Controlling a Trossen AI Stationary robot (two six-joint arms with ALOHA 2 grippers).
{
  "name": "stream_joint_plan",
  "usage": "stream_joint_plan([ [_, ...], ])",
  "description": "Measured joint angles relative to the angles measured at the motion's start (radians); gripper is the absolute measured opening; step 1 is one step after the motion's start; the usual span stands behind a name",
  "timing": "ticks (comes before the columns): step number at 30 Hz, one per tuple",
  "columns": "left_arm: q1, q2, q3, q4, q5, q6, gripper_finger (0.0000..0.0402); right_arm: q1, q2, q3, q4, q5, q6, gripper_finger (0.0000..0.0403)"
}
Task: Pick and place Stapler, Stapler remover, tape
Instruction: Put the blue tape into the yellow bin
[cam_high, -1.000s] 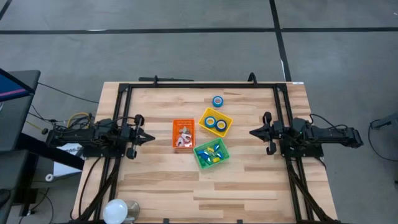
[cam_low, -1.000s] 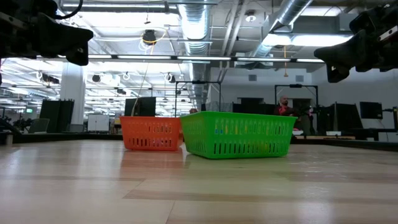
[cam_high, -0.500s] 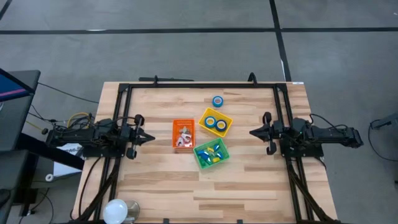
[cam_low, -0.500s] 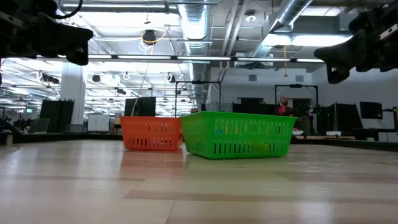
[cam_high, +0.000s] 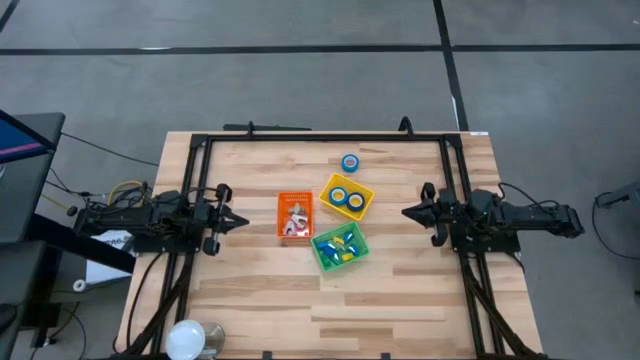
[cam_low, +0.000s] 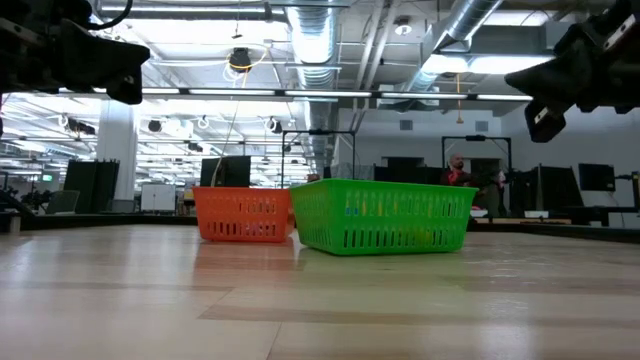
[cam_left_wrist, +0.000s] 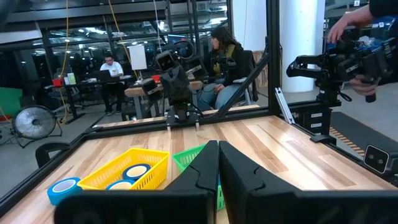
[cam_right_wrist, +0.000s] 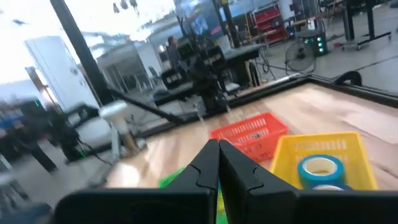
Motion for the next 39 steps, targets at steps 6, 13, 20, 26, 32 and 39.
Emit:
stream_joint_plan([
  [6,0.000,0.000,0.000,0.002,0.000,0.000,0.0004,0.000,0.002,0.014,0.010,0.000,0.050,0.0001],
  [13,0.000,0.000,0.000,0.006,0.000,0.000,0.0004,-0.023,0.071,0.124,0.013,0.004,0.052,0.0001],
  [20,0.000,0.000,0.000,0.006,0.000,0.000,0.0004,-0.089,0.234,0.288,-0.038,0.036,0.049,0.0001],
  [26,0.000,0.000,0.000,0.012,0.000,0.000,0.0004,-0.157,0.418,0.455,-0.075,0.035,0.044,0.0001],
  [32,0.000,0.000,0.000,0.014,0.000,0.000,0.0004,-0.231,0.585,0.609,-0.098,0.035,0.041,0.0001],
  [39,0.000,0.000,0.000,0.021,0.000,0.000,0.0004,-0.315,0.767,0.771,-0.117,0.022,0.043,0.0001],
])
